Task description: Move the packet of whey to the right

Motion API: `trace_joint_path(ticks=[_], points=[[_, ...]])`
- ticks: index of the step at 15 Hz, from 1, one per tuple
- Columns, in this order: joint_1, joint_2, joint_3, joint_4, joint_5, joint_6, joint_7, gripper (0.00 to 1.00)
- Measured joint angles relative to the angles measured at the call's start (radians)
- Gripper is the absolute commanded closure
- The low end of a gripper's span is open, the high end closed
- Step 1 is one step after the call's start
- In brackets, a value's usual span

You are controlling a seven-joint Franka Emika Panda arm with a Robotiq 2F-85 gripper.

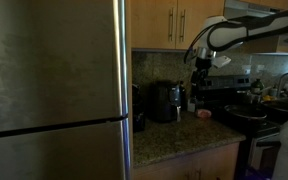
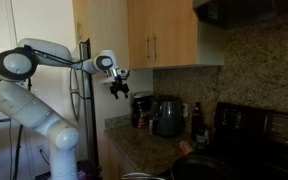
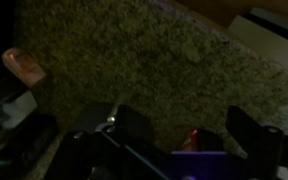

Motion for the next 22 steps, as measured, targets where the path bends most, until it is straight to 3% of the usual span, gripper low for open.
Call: trace_joint_path(ticks=[1,9,13,16,22], points=[[0.011,0.013,0.001,0.037,0.001,-0.007,0.005,0.00],[0.019,0.071,-0.002,-0.006,0.024,-0.063,-0.004,0.00],[0.081,0.251,0.014,-0.012,0.171,0.088,-0.007,0.00],[0.090,0.351,0.041,0.039,0.231,0.257,0.067,0.00],[0.088,0.381,0.058,0.092,0.204,0.272,0.117,0.00]])
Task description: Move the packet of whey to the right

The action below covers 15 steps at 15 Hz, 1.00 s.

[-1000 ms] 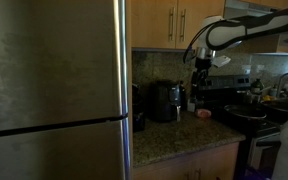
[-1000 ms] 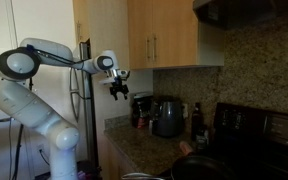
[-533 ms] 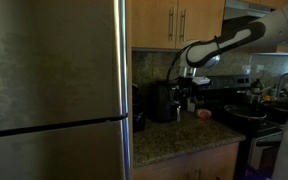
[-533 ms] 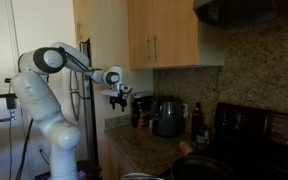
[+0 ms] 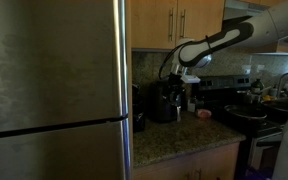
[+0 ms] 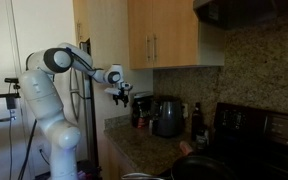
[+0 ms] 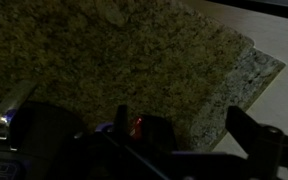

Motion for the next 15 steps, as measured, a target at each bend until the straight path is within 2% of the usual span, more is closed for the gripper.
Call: trace_joint_path(ticks=[3,9,11,15], points=[[-0.002,0.053,0.010,0.000,-0.001,0.093,0.067,0.00],[-0.002,0.201,0.036,0.059,-0.022,0.505,0.274,0.00],[-0.002,0.222,0.045,0.084,-0.049,0.542,0.320,0.00],[-0.004,0.225,0.049,0.096,-0.075,0.540,0.337,0.00]])
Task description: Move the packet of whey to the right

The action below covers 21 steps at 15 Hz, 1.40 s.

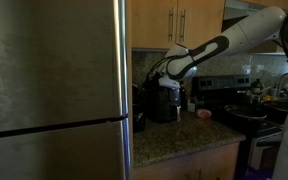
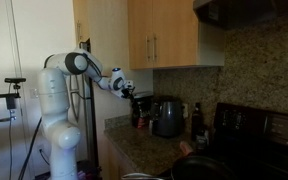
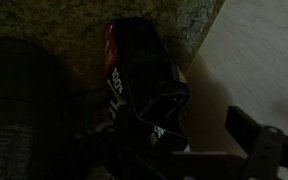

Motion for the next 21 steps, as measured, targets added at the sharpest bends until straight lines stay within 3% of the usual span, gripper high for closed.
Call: trace_joint_path(ticks=[2,5,8,10,13,21], points=[[-0.007,0.018,-0.002,0.003,-0.063,0.027,0.048,0.00],[-0.014,0.100,-0.013,0.045,-0.200,0.169,0.179,0.00],[-0.006,0.198,-0.049,0.135,-0.379,0.264,0.329,0.00],[0.009,0.261,-0.077,0.218,-0.453,0.266,0.388,0.00],[0.028,0.326,-0.081,0.326,-0.456,0.229,0.402,0.00],[0.037,0.386,-0.084,0.381,-0.429,0.116,0.410,0.00]])
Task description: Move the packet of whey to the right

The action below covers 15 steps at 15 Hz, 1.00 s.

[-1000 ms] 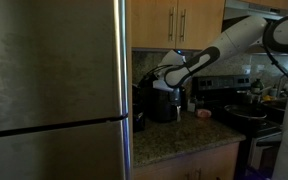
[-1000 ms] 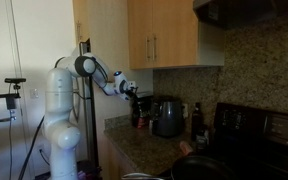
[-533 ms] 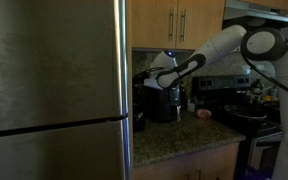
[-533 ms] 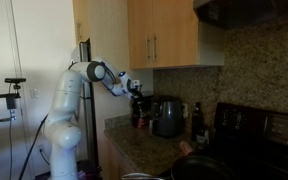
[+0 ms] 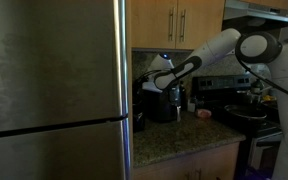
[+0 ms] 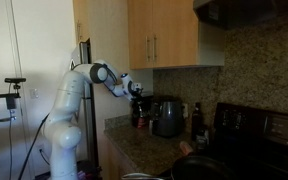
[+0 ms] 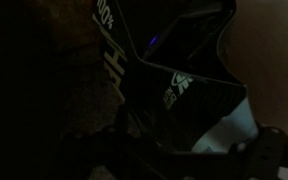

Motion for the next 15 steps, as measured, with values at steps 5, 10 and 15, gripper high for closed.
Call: trace_joint_path(ticks=[5,10,15], points=[[0.002,0.046,0.017,0.105,0.042,-0.002,0.001,0.25],[0.003,0.081,0.018,0.170,0.043,-0.022,0.001,0.55],[0.007,0.106,0.020,0.202,0.043,-0.040,0.001,0.90]])
